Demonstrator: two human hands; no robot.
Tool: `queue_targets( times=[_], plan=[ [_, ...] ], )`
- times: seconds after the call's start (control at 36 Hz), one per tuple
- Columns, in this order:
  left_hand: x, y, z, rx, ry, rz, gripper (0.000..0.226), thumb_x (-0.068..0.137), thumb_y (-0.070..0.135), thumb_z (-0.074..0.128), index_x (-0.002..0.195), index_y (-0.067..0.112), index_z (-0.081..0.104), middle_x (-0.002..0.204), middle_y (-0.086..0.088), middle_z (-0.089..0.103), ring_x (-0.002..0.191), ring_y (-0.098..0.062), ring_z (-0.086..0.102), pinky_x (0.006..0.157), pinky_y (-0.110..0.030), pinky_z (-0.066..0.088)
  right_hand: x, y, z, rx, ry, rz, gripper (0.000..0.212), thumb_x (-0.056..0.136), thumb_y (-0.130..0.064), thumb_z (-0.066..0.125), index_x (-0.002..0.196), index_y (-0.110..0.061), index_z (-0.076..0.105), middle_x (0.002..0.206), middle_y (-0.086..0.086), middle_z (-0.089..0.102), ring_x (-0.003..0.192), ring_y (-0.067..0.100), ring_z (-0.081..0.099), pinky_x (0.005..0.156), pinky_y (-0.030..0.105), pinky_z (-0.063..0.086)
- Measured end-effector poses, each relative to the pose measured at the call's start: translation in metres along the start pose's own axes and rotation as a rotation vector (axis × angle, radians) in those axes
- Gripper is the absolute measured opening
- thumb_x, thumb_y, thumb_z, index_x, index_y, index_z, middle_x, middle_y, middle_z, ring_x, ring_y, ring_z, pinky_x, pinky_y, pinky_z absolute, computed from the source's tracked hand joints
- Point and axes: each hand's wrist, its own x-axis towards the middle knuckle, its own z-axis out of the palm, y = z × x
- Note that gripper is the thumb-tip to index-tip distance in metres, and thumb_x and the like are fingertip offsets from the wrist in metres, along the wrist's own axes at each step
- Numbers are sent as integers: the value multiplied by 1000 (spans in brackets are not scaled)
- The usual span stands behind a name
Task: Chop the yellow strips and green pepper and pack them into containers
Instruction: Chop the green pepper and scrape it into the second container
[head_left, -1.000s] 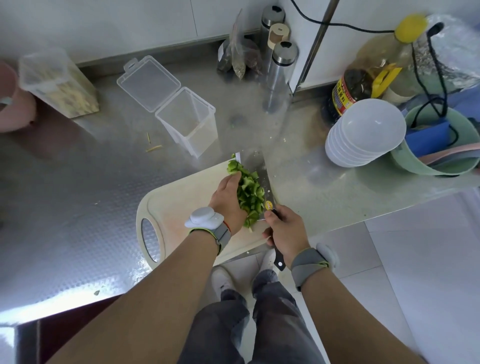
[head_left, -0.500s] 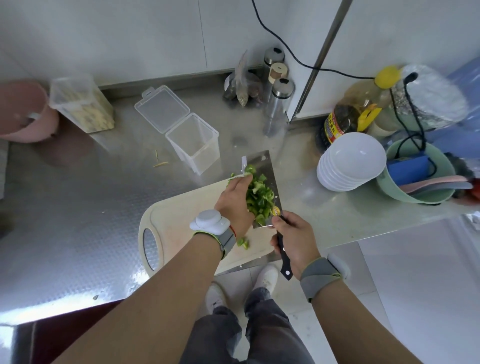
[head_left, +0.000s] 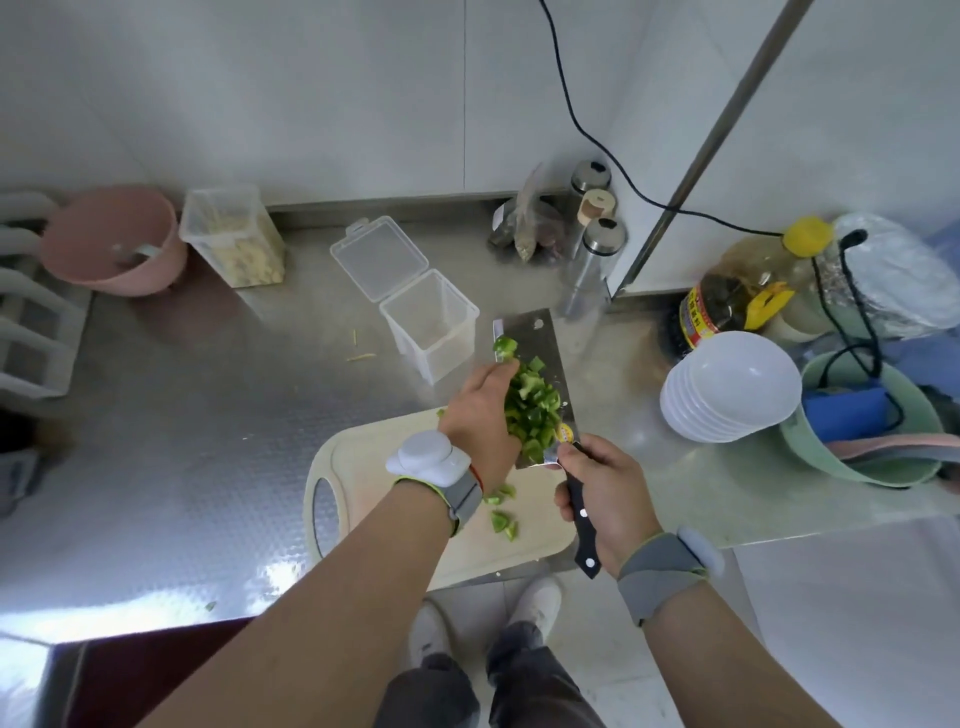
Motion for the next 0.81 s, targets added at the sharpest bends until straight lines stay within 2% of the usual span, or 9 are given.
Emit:
queue_targets(
  times=[0.11,0.28,0.39,0.5,0.58,0.67,0.81],
  plan=[
    [7,5,-14,7,-31,-11,82,75,-2,62,146,23,30,148,3,33,128,-23,43,101,-26,40,3,-10,7,1,-14,0,16,91,-9,58,76,-8,64,74,12,63,40,20,44,38,25,35],
    [34,8,-47,23,7,-8,77,77,2,63,145,19,32,147,-1,34,126,-24,44,93,-19,35,21,-45,29,-36,-52,-10,12,90,-11,59,80,-8,64,73,11,63,38,19,45,37,24,35],
    [55,4,-69,34,44,-35,78,75,8,69,145,18,34,147,-7,34,128,-25,43,98,-21,34,36,-73,52,-108,-90,-19,11,91,-11,58,82,-9,64,65,8,61,37,17,43,35,19,33],
    [61,-2,-77,11,72,-83,78,74,11,71,144,19,37,145,-6,36,127,-24,44,97,-18,31,43,-88,63,-168,-128,-7,11,92,-9,57,82,-7,63,63,7,58,36,17,41,34,18,31],
    [60,-4,-79,-36,51,-104,70,74,14,72,138,18,45,138,-8,44,122,-26,49,103,-26,38,44,-92,66,-197,-158,55,9,91,-9,58,83,-8,61,60,7,58,33,14,41,34,16,31],
    [56,-4,-84,-86,19,-114,68,72,15,74,136,16,49,133,-10,53,121,-26,52,102,-35,44,44,-98,66,-253,-202,152,7,91,-11,58,85,-9,60,56,5,61,35,14,44,34,17,35],
    [51,-3,-89,-108,-69,-149,71,72,18,78,136,13,47,134,-8,54,121,-26,53,97,-26,41,48,-106,63,-346,-247,312,9,92,-15,58,89,-6,58,71,9,63,38,14,47,35,18,38]
  ],
)
